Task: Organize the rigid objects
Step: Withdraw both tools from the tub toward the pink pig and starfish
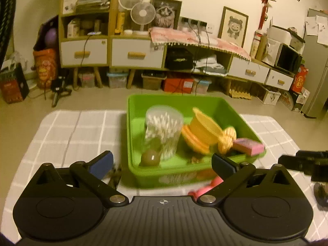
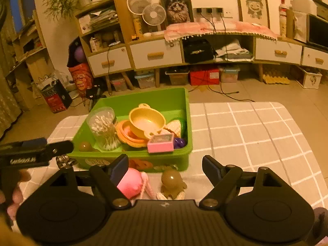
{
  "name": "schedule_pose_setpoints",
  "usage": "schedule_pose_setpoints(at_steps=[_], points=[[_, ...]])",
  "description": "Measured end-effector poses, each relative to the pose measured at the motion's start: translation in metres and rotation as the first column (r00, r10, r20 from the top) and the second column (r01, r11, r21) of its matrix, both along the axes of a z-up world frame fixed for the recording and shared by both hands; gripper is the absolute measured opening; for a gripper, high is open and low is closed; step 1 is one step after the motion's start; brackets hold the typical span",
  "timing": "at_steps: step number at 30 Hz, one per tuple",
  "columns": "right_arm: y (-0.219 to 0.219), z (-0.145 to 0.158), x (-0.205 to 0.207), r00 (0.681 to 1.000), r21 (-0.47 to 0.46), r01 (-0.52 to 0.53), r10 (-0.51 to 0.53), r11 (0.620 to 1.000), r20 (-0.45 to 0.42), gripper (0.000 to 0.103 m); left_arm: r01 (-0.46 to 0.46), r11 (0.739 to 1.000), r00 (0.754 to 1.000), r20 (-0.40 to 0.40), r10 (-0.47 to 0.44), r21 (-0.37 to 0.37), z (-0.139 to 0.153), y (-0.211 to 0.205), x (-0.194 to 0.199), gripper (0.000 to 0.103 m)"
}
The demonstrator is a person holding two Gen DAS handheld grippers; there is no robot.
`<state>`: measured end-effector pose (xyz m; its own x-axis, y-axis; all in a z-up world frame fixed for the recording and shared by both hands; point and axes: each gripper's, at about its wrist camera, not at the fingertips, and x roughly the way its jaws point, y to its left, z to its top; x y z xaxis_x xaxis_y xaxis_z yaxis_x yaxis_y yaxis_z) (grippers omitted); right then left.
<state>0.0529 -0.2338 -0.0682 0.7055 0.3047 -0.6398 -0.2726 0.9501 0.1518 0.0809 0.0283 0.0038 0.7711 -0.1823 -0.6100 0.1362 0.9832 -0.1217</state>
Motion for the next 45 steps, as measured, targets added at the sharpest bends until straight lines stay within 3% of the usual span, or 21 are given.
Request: schedule_pose_setpoints(at_steps=[9,15,26,34,45], points=[[0.003,-0.019,-0.005,1.0,-0.103,-0.021,0.019,0.994,-0.022,0.065,0.003,1.0,0.997,-0.071,-0.004,-0.015,-0.031,0.011,-0.018,0.101],[0.006,-0.036,-0.013,0.997,-0.145,-0.068,0.062,0.987,-0.049,0.065,0.031,0.999,0.997,-0.068,-0.03,0.027,-0.044,0.007,-0.029,0.101],[-0.007,-0.058,-0.017,0.992,-0.123,-0.085,0.072,0.989,-0.105,0.066,0.074,0.995,0.993,-0.094,-0.068,0.067,-0.061,-0.004,-0.03,0.101],[-0.003,-0.08,-0.022,0.979,-0.169,-0.145,0.117,0.975,-0.164,0.066,0.094,0.992,0.99,-0.113,-0.085,0.079,-0.067,-0.011,-0.032,0.101],[0.014,-0.09,-0.022,0.985,-0.177,-0.159,0.145,0.971,-0.09,0.072,0.121,0.989,0.987,-0.116,-0.111,0.085,-0.075,-0.017,-0.032,0.101]])
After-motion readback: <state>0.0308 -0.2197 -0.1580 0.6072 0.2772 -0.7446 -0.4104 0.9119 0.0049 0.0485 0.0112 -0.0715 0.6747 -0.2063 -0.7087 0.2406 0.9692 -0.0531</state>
